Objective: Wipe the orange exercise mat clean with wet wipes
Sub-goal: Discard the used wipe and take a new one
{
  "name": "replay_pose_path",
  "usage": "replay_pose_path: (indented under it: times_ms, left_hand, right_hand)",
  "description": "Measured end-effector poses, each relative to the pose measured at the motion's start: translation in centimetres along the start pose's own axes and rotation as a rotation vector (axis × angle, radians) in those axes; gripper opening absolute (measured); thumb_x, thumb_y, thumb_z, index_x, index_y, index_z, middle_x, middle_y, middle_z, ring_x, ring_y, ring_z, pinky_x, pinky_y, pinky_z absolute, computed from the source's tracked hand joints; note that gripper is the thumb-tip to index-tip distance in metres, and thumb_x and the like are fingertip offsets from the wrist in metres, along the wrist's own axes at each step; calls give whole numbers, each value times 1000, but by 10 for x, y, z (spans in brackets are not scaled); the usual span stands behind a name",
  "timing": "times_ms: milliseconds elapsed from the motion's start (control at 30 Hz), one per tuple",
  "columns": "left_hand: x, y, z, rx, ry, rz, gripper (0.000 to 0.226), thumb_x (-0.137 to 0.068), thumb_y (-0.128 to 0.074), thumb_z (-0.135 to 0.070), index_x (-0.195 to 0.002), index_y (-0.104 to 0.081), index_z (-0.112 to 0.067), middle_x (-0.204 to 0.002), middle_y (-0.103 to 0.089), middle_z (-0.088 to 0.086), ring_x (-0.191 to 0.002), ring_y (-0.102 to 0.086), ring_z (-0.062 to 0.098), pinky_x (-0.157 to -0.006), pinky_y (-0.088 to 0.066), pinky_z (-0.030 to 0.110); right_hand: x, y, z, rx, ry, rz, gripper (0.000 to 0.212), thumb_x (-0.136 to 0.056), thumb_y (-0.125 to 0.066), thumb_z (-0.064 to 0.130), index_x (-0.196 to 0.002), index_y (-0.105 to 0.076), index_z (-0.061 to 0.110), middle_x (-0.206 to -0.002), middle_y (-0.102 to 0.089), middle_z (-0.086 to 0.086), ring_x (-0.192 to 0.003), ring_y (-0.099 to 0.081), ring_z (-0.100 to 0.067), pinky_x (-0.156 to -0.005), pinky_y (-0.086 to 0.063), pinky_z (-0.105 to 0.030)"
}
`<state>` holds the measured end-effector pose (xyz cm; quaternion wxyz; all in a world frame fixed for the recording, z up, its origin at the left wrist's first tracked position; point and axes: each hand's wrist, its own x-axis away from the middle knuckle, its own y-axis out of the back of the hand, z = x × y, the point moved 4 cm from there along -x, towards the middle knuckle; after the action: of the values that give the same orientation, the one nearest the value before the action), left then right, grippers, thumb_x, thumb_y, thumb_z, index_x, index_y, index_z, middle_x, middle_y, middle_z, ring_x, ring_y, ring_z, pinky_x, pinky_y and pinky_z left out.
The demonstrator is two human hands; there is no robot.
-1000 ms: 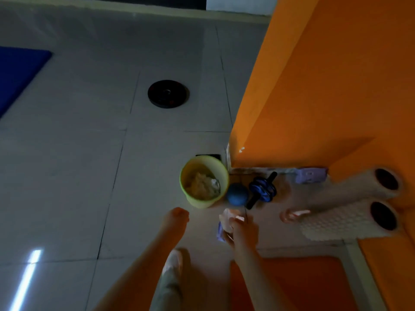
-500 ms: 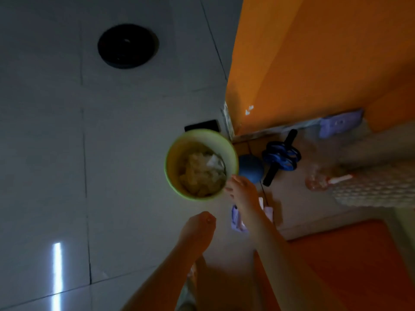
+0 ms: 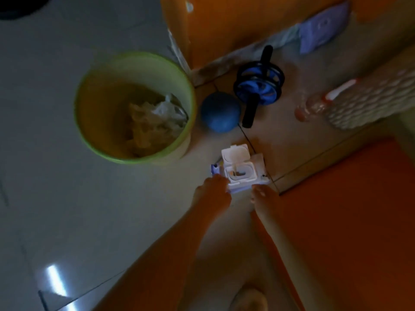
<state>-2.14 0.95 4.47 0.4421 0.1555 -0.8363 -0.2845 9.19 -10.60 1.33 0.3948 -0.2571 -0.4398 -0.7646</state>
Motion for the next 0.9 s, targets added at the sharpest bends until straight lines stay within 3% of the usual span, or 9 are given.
replay_pose_path:
  times_ms: [133,233,333,433,600,767,900]
  left_hand:
    - [-45,-28,-5,-228,-232,-65,50,-94,-49,-19,-142,-36,-23,-149,-36,-1,-131,-39,20,-102,-38,37]
    - [-69,-39,0,-429,-430,-151,53,-95,-43,-40,-144,-39,-21,-153,-34,3,-139,-33,27,-111,-29,49]
    - [-90,-53,17,-558,-567,-173,53,-92,-43,-43,-141,-46,-22,-148,-42,5,-138,-37,29,-109,-28,54]
    - [-99,-60,39,-607,-654,-150,56,-86,-61,-37,-139,-48,-23,-146,-44,6,-136,-40,29,-106,-34,54]
    - [-101,-54,44,-669,-780,-161,50,-89,-35,-42,-130,-53,-22,-141,-48,3,-130,-47,24,-100,-45,50]
    - [-107,-51,43,-720,-941,-209,46,-89,-41,-42,-124,-60,-21,-135,-52,1,-122,-51,22,-96,-47,41]
    - [-103,-53,47,-700,-951,-240,45,-90,-40,-42,-124,-60,-20,-133,-55,0,-121,-53,20,-93,-48,39]
  right_hand:
    - [-27,-19,0,152,297,-281,27,-98,-49,15,-122,-61,14,-124,-62,-4,-114,-57,-15,-90,-42,-22]
    - [-51,-24,8,266,616,-433,18,-91,-59,9,-107,-68,12,-103,-70,-5,-92,-66,-16,-80,-55,-29]
    - [-75,-22,0,397,690,-524,14,-83,-69,4,-96,-72,9,-94,-71,-10,-84,-66,-27,-69,-56,-36]
    - [-88,-27,-11,496,725,-534,18,-76,-76,5,-92,-72,11,-92,-68,-11,-79,-63,-31,-61,-56,-40]
    - [-95,-25,-7,649,794,-502,19,-67,-84,16,-81,-72,15,-86,-66,-7,-74,-63,-26,-54,-51,-34]
    - [-105,-23,-1,800,1035,-358,38,-42,-95,14,-73,-75,17,-81,-69,-2,-66,-66,-20,-50,-51,-26]
    - [-106,-28,3,924,1089,-260,44,-30,-97,16,-68,-75,18,-71,-67,-1,-54,-63,-17,-41,-46,-20]
